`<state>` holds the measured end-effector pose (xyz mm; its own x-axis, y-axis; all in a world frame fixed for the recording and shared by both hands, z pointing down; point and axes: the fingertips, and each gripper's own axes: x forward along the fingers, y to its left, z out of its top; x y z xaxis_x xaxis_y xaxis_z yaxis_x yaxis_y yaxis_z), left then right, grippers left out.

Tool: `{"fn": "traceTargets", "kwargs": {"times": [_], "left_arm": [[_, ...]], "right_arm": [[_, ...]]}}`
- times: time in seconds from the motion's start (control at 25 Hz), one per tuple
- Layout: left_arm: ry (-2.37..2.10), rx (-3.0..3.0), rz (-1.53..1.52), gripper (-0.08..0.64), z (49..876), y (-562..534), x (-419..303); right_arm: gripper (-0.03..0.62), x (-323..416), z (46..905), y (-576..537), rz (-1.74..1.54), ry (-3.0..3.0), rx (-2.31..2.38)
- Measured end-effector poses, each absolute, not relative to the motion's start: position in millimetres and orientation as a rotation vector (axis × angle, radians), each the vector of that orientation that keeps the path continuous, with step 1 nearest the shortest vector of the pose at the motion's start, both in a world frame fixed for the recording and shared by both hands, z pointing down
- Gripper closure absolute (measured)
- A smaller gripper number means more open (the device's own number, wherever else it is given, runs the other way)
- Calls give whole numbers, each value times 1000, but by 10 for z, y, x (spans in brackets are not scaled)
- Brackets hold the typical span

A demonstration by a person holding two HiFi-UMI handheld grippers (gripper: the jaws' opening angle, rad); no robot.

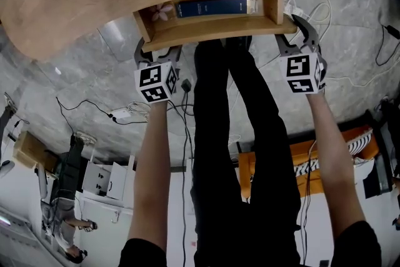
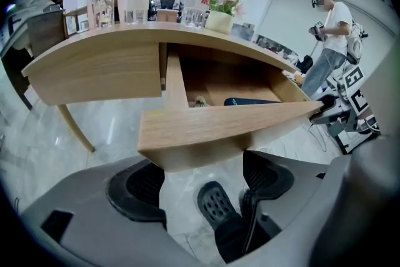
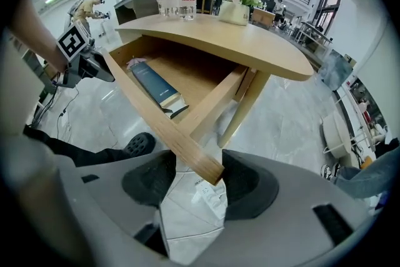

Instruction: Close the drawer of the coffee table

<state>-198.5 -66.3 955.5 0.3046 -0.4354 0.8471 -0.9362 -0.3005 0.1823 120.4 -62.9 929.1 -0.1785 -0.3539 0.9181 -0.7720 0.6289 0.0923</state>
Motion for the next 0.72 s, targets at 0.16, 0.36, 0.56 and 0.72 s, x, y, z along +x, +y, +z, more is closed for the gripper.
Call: {"fn": "traceTargets", "kwargs": {"times": [0.16,0.36,0.56,0.72], "left_arm": [[-1215,1860,930,158,9576,-518,-2040],[-1203,1852,948,179,9575,-388,-2030],[-1195,1847,972,186,9627,-331,-2037],[-1200,1837,987,189,9710,-344,-2069]], "right_arm": [[362,1163,9312,-489,494,-1772,898],[362,1195,9302,-375,497,-1761,889],[367,1198,9361,-286,494,-1756,876],[374,1173,9452,-296,478,-1747,851]]}}
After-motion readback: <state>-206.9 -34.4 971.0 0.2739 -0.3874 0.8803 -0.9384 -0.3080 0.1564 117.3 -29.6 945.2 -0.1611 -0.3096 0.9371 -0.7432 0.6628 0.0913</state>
